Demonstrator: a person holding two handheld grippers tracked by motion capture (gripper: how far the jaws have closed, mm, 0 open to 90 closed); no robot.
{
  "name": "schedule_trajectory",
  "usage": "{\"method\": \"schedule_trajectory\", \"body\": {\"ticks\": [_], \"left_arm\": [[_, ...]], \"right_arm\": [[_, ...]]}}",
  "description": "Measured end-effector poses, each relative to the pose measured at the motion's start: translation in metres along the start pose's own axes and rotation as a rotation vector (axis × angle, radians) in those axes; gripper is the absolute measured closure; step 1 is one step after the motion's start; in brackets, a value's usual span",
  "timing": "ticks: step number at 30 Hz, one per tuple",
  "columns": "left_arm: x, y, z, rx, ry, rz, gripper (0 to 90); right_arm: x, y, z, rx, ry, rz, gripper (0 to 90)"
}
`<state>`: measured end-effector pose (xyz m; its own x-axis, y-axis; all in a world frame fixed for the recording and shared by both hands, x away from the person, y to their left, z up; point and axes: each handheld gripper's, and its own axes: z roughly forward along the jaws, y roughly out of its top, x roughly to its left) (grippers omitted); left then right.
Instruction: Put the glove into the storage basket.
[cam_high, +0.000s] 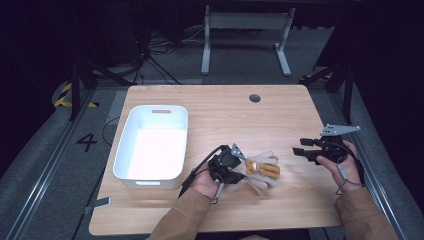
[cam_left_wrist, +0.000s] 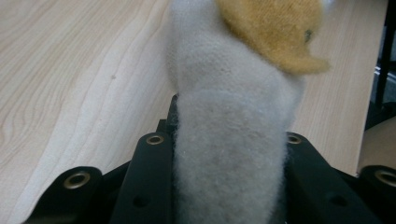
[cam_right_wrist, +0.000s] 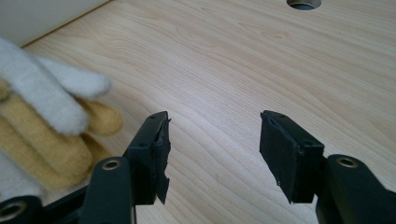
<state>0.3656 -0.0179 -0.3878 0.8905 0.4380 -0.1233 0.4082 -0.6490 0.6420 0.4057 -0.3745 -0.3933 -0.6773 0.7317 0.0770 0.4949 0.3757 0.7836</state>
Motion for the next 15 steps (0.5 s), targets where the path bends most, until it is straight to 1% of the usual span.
{"method": "schedule_trajectory", "body": {"ticks": [1,2,4,5,9,11,13,15], "left_arm": [[0.001,0.000,-0.002,-0.003,-0.002,-0.005,70.8],[0.001,0.001,-0.006,-0.013,-0.003,-0.019,70.8],[0.002,0.001,-0.011,-0.019,0.003,-0.034,70.8],[0.003,0.001,-0.013,-0.022,0.007,-0.041,70.8],[0.005,0.002,-0.023,-0.023,0.020,-0.060,70.7],[0.006,0.002,-0.026,-0.031,0.017,-0.073,70.7],[0.007,0.003,-0.030,-0.036,0.017,-0.079,70.7],[0.009,0.004,-0.034,-0.030,0.031,-0.087,70.7]], "right_arm": [[0.000,0.000,0.000,0.003,-0.002,0.002,43.7],[-0.001,0.000,0.001,0.004,-0.001,0.005,44.4],[-0.002,0.000,0.001,0.028,-0.002,0.021,47.9],[-0.002,0.001,0.002,0.031,-0.003,0.026,47.9],[-0.003,0.003,0.006,0.041,-0.011,0.017,47.5],[-0.003,0.005,0.009,0.045,-0.013,0.005,47.4],[-0.003,0.007,0.011,0.053,-0.016,0.005,48.1],[-0.004,0.008,0.014,0.069,-0.008,0.012,50.5]]}}
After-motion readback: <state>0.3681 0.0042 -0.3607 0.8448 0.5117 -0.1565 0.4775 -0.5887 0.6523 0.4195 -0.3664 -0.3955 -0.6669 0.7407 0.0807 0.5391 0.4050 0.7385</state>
